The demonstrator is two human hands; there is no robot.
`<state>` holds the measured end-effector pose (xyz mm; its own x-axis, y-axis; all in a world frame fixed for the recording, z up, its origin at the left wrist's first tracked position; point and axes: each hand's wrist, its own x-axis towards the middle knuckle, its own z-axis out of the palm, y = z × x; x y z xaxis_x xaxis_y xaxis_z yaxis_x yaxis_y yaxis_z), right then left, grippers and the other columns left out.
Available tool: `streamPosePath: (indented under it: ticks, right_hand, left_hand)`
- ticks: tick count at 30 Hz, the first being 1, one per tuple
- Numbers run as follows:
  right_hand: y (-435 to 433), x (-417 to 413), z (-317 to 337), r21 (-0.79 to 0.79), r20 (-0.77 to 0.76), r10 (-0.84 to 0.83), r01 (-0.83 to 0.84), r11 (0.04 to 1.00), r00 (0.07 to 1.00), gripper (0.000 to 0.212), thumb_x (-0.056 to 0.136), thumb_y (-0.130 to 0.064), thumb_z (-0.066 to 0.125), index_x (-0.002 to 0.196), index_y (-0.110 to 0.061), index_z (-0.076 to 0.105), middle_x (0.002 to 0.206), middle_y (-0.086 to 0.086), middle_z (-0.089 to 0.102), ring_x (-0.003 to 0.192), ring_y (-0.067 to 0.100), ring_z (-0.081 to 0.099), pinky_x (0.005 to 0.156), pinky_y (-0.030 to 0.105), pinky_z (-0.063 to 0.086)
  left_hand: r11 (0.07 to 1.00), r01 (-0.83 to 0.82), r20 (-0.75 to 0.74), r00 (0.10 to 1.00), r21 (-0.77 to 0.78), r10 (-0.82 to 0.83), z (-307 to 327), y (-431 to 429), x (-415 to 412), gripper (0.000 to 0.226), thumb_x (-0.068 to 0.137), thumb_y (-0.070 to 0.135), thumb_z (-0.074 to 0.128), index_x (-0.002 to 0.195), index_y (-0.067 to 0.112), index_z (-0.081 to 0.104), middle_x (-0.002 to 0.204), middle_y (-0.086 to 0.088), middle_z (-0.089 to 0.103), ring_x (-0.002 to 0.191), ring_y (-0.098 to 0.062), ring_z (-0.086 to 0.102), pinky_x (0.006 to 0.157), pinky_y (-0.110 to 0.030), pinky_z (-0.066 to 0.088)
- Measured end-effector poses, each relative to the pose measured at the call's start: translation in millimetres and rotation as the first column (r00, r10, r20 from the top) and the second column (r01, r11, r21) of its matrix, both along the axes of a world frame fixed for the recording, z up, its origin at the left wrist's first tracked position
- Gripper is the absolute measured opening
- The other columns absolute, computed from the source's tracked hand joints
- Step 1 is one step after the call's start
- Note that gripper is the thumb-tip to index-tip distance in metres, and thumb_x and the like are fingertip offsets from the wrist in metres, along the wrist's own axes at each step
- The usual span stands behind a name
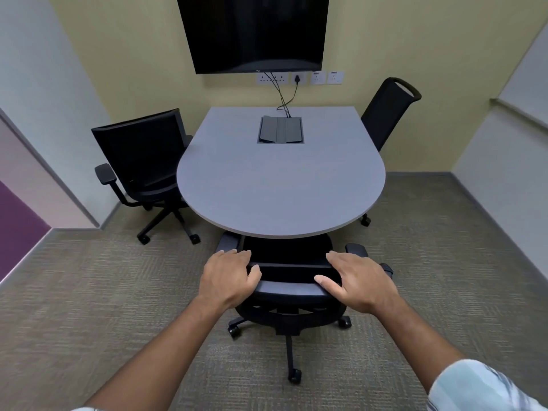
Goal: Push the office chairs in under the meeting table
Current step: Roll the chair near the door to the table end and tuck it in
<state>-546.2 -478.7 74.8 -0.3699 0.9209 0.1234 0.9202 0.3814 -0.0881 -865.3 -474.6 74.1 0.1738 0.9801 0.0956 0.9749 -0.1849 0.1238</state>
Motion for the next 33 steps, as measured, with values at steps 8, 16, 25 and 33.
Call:
streamPosePath:
  ticks: [8, 16, 25, 33]
  right_hand:
    - [-3, 14, -6, -0.046, 0.025, 0.016, -0.015, 0.999, 1.000, 0.099, 0.100, -0.087, 0.011, 0.150, -0.013, 0.053, 0.153, 0.006, 0.060, 0.138, 0.024, 0.056, 0.114, 0.045, 0.048]
    - [-4, 15, 3, -0.156, 0.008, -0.019, 0.020, 0.988, 1.000, 0.114, 0.090, -0.096, 0.010, 0.168, -0.014, 0.022, 0.175, 0.006, 0.030, 0.160, 0.024, 0.028, 0.131, 0.050, 0.026]
    - [9, 3, 30, -0.152, -0.056, -0.071, 0.062, 0.987, 0.996, 0.095, 0.099, -0.083, 0.031, 0.158, -0.010, 0.034, 0.158, 0.010, 0.049, 0.143, 0.027, 0.047, 0.121, 0.052, 0.036]
    - [23, -39, 41, -0.095, -0.036, -0.037, 0.034, 0.995, 0.999, 0.099, 0.103, -0.078, 0.033, 0.168, -0.006, 0.016, 0.176, 0.014, 0.024, 0.161, 0.030, 0.024, 0.130, 0.050, 0.023]
  left_hand:
    - [1.000, 0.006, -0.030, 1.000, -0.016, -0.007, -6, -14, 11, 0.065, 0.100, 0.052, 0.029, 0.132, 0.011, 0.068, 0.127, -0.007, 0.074, 0.133, -0.026, 0.060, 0.121, -0.046, 0.040]
    - [0.998, 0.005, -0.022, 1.000, -0.066, -0.006, -6, -12, 12, 0.071, 0.108, 0.054, 0.029, 0.157, 0.006, 0.045, 0.161, -0.012, 0.051, 0.157, -0.027, 0.034, 0.131, -0.046, 0.023]
    - [0.999, -0.004, -0.031, 1.000, -0.050, 0.003, -2, -3, -9, 0.105, 0.100, 0.083, 0.006, 0.170, 0.005, 0.007, 0.179, -0.014, 0.003, 0.166, -0.026, -0.006, 0.135, -0.046, -0.002]
    - [0.994, -0.106, 0.067, 0.992, -0.004, 0.106, -1, -4, -66, 0.110, 0.096, 0.086, 0.001, 0.169, 0.002, 0.000, 0.179, -0.017, 0.001, 0.166, -0.026, -0.004, 0.135, -0.047, 0.002]
